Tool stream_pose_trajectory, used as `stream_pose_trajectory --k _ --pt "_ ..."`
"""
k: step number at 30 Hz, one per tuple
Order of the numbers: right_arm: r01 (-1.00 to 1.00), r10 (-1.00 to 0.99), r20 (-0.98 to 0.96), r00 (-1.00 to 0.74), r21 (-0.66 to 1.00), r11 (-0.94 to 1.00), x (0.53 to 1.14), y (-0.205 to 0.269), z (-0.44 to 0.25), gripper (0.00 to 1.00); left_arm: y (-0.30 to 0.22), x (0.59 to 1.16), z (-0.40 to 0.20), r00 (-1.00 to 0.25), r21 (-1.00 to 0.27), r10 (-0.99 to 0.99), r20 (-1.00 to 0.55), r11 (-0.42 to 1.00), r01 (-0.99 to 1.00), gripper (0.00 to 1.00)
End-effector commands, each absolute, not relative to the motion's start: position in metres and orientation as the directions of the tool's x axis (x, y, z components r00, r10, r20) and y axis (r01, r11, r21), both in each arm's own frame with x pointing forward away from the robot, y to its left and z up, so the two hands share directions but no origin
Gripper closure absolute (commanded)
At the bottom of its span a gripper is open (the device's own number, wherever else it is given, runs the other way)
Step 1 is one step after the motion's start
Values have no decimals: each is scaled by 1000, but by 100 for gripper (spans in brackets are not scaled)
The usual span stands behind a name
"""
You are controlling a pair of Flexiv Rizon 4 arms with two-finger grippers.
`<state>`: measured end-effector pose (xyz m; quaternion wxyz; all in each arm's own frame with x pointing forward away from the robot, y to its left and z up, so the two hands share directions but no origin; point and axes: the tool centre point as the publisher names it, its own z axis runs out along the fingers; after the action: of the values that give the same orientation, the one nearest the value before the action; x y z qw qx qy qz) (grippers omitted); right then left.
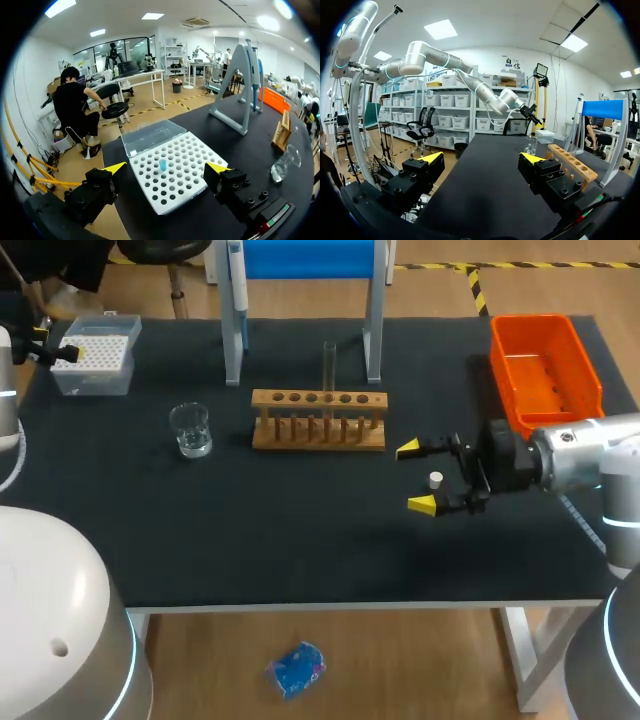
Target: Invert the test tube, pick up the pipette, mount the tip to pipette, aspirate from beaker and dispense into the tube, eject the tip, return the pipette, and cap with the stopper.
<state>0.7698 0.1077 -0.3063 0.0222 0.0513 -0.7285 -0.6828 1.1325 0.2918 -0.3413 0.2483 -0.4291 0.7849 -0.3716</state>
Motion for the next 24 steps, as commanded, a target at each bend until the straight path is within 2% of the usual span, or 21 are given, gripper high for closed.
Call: stream_pose_trajectory --k 1,7,13,17,19,20,22,24 --pt "-46 -103 -39 -994 997 63 769 107 -306 0 291 1145 -348 -512 -782 -857 -62 361 -509 2" --pt "-46 -103 -39 -994 997 63 769 107 -306 0 287 1152 -349 -516 -784 -854 -69 366 -502 3" --pt "-46 -103 -39 -994 997 63 769 107 -306 0 284 1156 -352 -519 -784 -852 -69 368 -500 22" --pt "-46 -103 -39 -994 997 63 769 107 -306 0 283 1158 -353 -522 -783 -850 -72 372 -498 24" --pt "-46 -103 -39 -994 997 63 769 107 -306 0 283 1159 -354 -522 -783 -850 -71 372 -499 35" --pt "-46 -103 -39 -994 997 63 769 107 -306 0 282 1160 -354 -521 -782 -850 -71 372 -500 37" --pt "-46 -103 -39 -994 997 63 769 107 -306 0 282 1161 -355 -519 -783 -853 -65 366 -504 33" --pt "-46 -103 -39 -994 997 63 769 107 -306 0 280 1161 -356 -519 -785 -852 -62 363 -502 36"
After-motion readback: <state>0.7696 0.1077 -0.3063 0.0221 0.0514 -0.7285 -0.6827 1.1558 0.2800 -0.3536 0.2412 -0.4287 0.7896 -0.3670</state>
